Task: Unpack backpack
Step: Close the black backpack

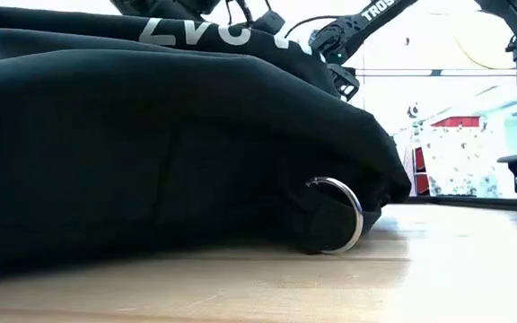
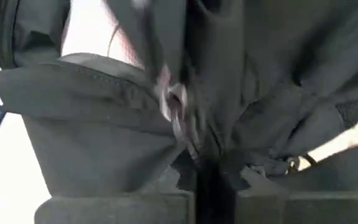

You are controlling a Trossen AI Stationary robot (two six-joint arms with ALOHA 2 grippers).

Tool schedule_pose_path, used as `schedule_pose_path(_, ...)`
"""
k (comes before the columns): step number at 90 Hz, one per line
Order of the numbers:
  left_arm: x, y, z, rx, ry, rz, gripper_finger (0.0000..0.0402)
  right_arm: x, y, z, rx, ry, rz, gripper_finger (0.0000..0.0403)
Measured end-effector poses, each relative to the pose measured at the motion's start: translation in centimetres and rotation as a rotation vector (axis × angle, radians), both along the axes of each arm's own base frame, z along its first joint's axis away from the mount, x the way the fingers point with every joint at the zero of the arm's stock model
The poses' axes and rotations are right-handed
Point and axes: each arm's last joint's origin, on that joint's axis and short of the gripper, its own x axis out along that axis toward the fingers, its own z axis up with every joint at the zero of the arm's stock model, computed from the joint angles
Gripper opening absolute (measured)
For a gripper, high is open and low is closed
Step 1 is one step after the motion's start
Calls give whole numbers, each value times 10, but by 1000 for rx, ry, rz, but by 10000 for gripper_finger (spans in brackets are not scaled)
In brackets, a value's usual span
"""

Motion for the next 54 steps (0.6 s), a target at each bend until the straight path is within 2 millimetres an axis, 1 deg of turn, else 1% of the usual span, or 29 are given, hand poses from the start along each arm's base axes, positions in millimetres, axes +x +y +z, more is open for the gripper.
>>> schedule_pose_path(8,-4,-4,7,0,-2,-9,0,-5,-4,4,-1,3,-14,1)
schedule_pose_path(17,-9,-9,9,2,26,-17,0,-10,-8,8,-2,15,-34,1)
schedule_pose_path(40,-25,-33,13,-26,104,-53,0,-31,-17,17,40,107,-73,0)
schedule_pose_path(54,-37,-44,16,-36,156,-50,0,-43,-20,24,25,161,-90,0)
